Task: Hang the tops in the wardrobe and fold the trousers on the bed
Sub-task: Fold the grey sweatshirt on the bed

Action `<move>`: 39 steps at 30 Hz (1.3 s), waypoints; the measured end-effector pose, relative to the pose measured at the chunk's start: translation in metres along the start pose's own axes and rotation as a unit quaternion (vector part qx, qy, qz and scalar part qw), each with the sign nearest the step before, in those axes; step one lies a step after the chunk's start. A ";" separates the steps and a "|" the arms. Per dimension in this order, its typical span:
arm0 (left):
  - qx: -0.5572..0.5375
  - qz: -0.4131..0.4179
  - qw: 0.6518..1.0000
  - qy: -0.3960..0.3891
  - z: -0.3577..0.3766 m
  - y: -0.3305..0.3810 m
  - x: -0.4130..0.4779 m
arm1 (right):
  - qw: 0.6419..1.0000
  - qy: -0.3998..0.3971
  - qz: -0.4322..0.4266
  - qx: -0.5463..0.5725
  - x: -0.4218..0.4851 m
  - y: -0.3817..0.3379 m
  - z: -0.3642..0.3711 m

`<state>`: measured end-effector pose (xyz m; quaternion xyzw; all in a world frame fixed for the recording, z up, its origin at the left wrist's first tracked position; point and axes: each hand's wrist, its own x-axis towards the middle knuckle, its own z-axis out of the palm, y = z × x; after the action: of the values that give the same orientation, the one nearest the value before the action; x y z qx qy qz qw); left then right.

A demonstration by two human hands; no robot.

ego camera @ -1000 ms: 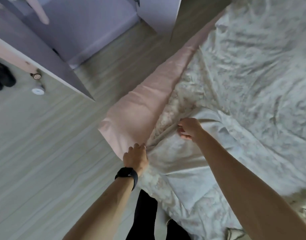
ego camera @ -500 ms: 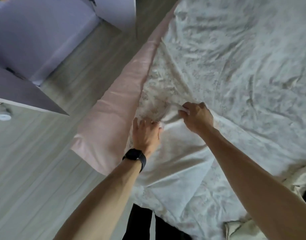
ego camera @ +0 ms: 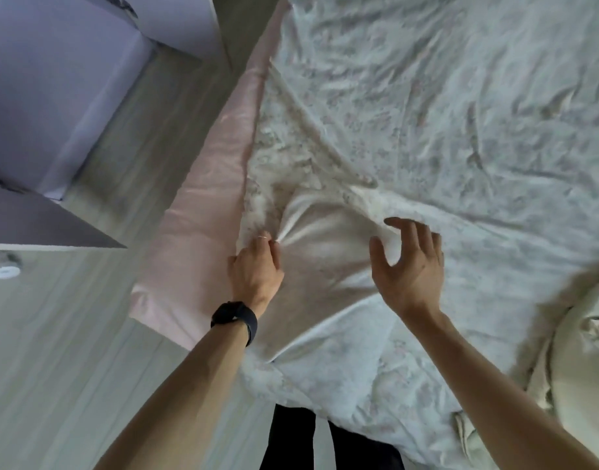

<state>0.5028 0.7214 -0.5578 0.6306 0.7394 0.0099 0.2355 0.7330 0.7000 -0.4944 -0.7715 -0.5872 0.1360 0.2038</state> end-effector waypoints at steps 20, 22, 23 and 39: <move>0.055 0.038 0.997 -0.034 -0.029 0.042 0.053 | 0.936 -0.128 0.322 0.059 -0.127 0.057 0.011; -0.016 -0.012 0.999 -0.044 -0.026 0.041 0.035 | 0.923 -0.154 0.346 0.062 -0.138 0.058 0.003; -0.051 -0.033 0.997 -0.051 -0.026 0.033 0.023 | 0.917 -0.172 0.353 0.065 -0.146 0.056 -0.001; -0.016 -0.053 0.985 -0.162 -0.024 -0.103 -0.127 | 0.899 -0.354 0.257 0.027 -0.222 0.004 -0.017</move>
<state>0.4109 0.5877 -0.5256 0.5803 0.7233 -0.0931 0.3625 0.6833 0.4833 -0.4881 -0.7906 -0.3983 0.4635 -0.0391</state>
